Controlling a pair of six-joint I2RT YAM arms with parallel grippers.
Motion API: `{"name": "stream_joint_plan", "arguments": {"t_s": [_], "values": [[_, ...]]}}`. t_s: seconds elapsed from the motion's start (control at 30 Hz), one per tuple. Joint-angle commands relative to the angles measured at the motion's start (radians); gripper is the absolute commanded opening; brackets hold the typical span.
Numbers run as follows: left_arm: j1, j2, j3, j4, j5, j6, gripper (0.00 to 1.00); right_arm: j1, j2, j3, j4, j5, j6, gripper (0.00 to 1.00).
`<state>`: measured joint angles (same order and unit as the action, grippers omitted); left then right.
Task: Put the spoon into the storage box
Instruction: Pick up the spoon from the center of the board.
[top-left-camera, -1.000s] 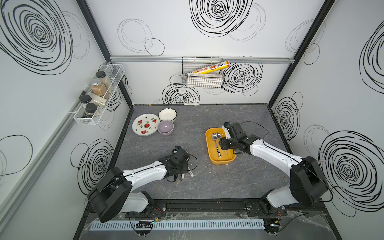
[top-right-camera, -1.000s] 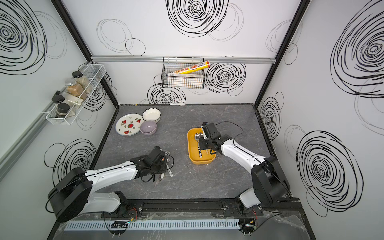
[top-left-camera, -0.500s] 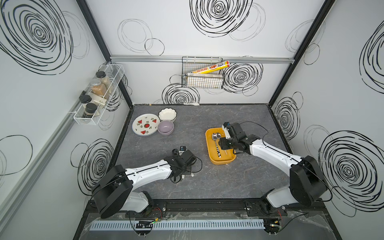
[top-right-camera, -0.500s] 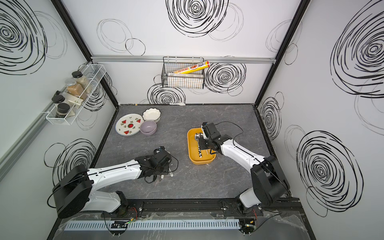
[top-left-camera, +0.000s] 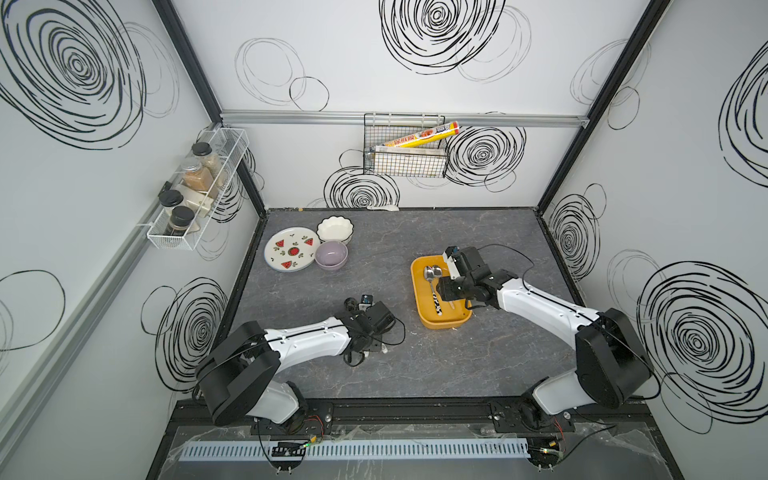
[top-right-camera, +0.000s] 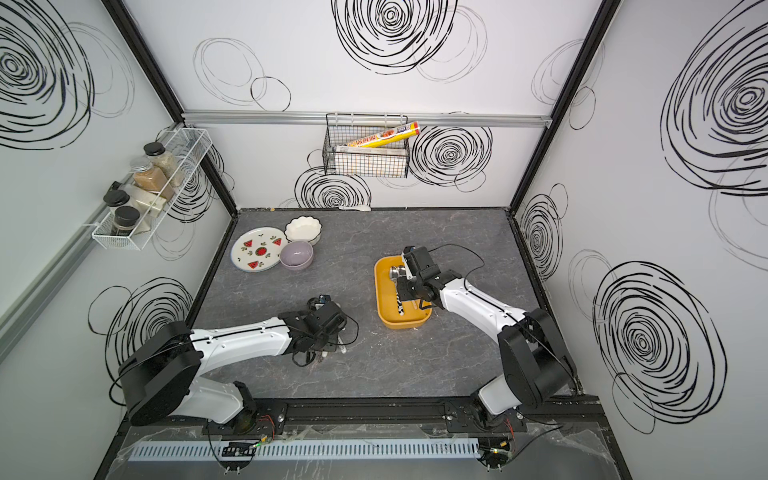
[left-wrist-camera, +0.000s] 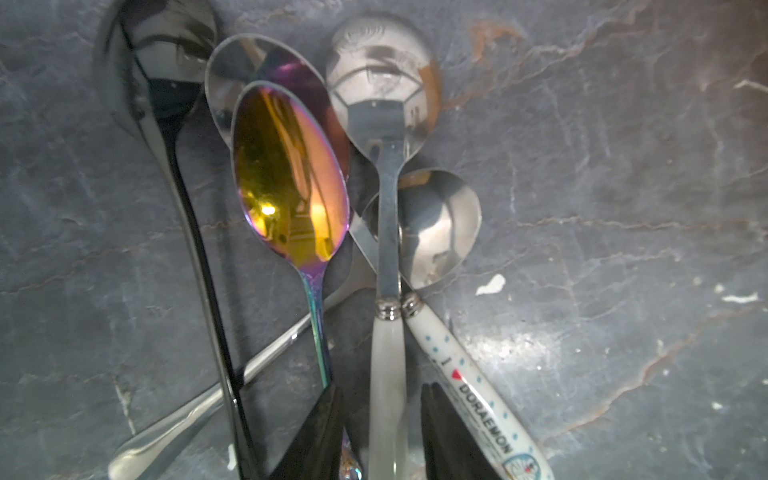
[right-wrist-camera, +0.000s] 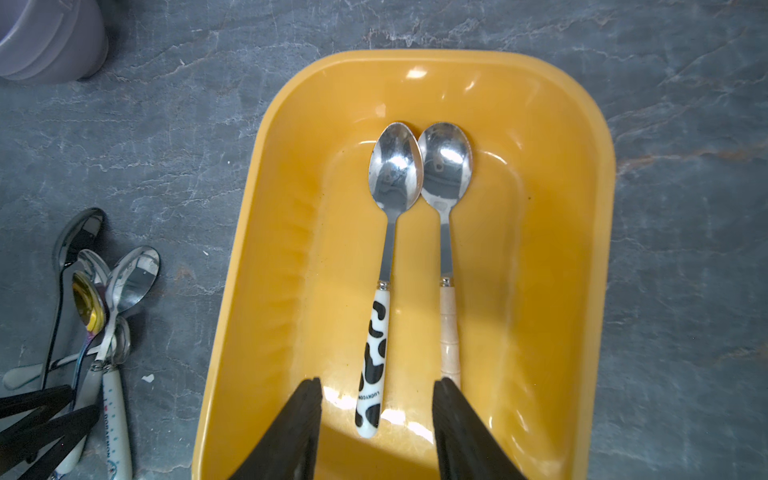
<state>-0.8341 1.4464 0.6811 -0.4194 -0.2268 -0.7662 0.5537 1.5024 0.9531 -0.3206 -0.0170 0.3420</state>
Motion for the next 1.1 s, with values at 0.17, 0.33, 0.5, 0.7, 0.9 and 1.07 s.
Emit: {"name": "stream_joint_plan", "arguments": {"t_s": [0.17, 0.33, 0.5, 0.7, 0.9, 1.07], "values": [[-0.008, 0.055, 0.01, -0.019, -0.02, 0.026, 0.34, -0.003, 0.011, -0.011, 0.014, -0.006, -0.012, 0.48], [-0.021, 0.11, 0.016, -0.028, -0.029, 0.025, 0.33, -0.002, 0.01, -0.01, 0.014, -0.006, -0.015, 0.48], [-0.026, 0.138, 0.015, -0.047, -0.047, 0.012, 0.26, -0.003, 0.001, -0.008, 0.014, -0.002, -0.016, 0.48], [-0.025, 0.083, 0.015, -0.067, -0.066, -0.008, 0.07, -0.003, -0.037, -0.007, 0.03, -0.017, -0.017, 0.48], [-0.023, -0.076, 0.071, -0.079, -0.032, 0.04, 0.0, -0.003, -0.123, 0.006, 0.067, -0.042, -0.051, 0.48], [-0.009, -0.215, 0.142, -0.09, 0.059, 0.14, 0.0, -0.003, -0.191, -0.03, 0.182, -0.161, -0.099, 0.48]]}}
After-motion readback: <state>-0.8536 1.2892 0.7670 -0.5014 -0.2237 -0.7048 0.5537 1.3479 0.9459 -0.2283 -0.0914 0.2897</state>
